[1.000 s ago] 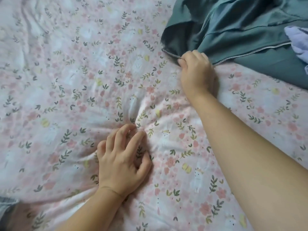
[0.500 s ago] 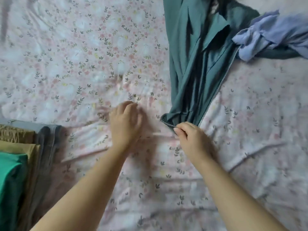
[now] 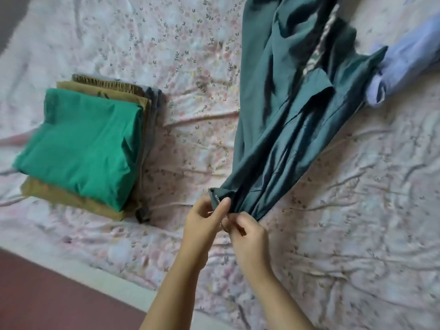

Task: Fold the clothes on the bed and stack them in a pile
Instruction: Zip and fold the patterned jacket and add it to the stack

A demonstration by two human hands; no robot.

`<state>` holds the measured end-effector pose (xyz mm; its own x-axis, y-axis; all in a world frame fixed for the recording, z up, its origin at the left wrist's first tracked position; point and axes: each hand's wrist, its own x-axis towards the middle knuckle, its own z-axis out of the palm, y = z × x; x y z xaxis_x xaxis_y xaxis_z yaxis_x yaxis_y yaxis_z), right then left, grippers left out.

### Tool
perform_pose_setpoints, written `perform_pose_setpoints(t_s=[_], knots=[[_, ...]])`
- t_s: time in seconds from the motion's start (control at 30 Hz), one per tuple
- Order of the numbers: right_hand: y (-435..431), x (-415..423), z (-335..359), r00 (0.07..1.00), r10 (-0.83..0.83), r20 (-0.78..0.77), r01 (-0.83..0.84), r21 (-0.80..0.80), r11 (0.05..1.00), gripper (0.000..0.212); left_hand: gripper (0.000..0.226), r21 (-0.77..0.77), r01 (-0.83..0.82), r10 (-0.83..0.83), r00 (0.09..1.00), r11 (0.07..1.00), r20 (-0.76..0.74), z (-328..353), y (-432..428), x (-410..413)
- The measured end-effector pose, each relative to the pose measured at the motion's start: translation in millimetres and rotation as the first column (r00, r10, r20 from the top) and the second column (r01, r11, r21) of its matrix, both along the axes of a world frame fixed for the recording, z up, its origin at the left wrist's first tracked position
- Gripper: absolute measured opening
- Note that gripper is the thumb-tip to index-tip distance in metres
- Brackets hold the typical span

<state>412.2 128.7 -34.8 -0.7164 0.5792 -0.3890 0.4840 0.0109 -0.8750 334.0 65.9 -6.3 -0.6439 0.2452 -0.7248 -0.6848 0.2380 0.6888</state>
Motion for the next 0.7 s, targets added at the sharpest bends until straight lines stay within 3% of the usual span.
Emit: perform_pose_setpoints(t_s=[0.1, 0.23, 0.33, 0.43, 0.57, 0.7], knots=[[-38, 6, 23, 0.998, 0.019, -0.056, -0.026, -0.126, 0.992, 0.017, 0.007, -0.03, -0.031, 0.026, 0.985, 0.999, -0.169, 25, -25, 5], [-45, 11, 55, 0.986, 0.037, -0.162, -0.06, -0.136, 0.989, 0.009, 0.026, -0.11, 0.013, -0.056, 0.918, 0.994, -0.392, 68, -39, 0], [-17, 5, 98, 0.967, 0.074, -0.243, -0.063, 0.053, 0.997, 0.008, 0.029, -0.063, 0.099, -0.117, 0.852, 0.993, -0.511, 117, -31, -7], [14, -6, 151, 0.929, 0.19, -0.317, -0.083, 0.323, 0.943, 0.026, 0.028, -0.087, 0.227, -0.223, 0.695, 0.97, -0.684, 176, -14, -17], [55, -10, 219, 0.911, 0.229, -0.342, -0.022, 0.515, 0.857, 0.04, 0.03, -0.105, 0.348, -0.281, 0.505, 0.932, -0.816, 261, 3, -26], [76, -12, 290, 0.88, 0.249, -0.405, 0.037, 0.581, 0.813, 0.048, 0.018, -0.118, 0.491, -0.325, 0.361, 0.863, -0.874, 337, 2, -27]])
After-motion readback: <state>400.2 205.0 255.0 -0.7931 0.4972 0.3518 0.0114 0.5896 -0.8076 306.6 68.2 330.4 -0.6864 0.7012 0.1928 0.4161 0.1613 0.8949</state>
